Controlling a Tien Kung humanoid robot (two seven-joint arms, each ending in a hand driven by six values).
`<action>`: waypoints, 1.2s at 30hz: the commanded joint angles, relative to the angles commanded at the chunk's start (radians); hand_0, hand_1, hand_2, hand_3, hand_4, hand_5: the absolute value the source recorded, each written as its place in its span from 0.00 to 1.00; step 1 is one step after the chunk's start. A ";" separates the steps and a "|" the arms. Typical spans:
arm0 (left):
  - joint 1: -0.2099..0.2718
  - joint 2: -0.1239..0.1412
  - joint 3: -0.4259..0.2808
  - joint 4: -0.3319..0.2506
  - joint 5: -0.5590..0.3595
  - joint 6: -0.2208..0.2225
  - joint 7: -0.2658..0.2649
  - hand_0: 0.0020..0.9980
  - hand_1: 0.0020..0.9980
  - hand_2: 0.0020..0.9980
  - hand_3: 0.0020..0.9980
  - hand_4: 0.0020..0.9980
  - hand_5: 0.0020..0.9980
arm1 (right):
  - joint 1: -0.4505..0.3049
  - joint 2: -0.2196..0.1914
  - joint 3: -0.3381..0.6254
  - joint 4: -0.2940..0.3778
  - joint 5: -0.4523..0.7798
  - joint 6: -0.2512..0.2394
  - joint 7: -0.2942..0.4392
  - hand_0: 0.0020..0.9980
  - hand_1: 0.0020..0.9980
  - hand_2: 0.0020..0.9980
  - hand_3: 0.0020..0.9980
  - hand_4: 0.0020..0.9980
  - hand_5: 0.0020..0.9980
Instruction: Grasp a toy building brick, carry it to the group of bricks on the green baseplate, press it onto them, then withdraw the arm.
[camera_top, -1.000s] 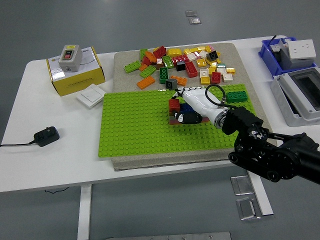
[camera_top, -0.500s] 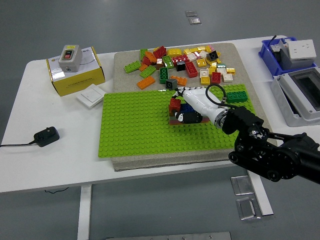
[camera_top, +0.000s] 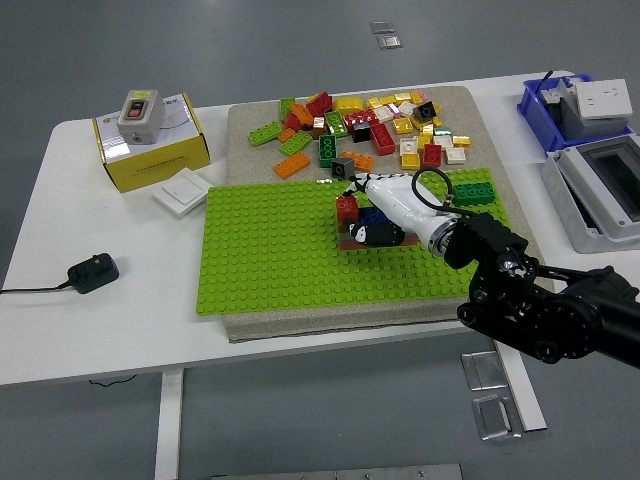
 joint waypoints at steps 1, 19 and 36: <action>0.000 0.000 0.000 0.000 -0.001 0.000 0.000 0.66 0.66 0.59 0.60 0.20 0.72 | 0.000 0.000 0.000 0.001 0.000 0.000 0.000 0.80 0.87 0.94 0.74 0.58 0.45; 0.002 -0.002 0.012 0.000 -0.011 0.002 -0.004 0.66 0.66 0.59 0.60 0.20 0.72 | -0.010 -0.009 0.002 0.013 -0.002 -0.006 0.003 0.80 0.87 0.94 0.74 0.58 0.45; 0.005 -0.002 0.015 0.000 -0.013 0.004 -0.007 0.66 0.66 0.59 0.60 0.18 0.72 | -0.016 -0.012 0.011 0.015 -0.005 -0.009 0.000 0.80 0.87 0.93 0.74 0.58 0.45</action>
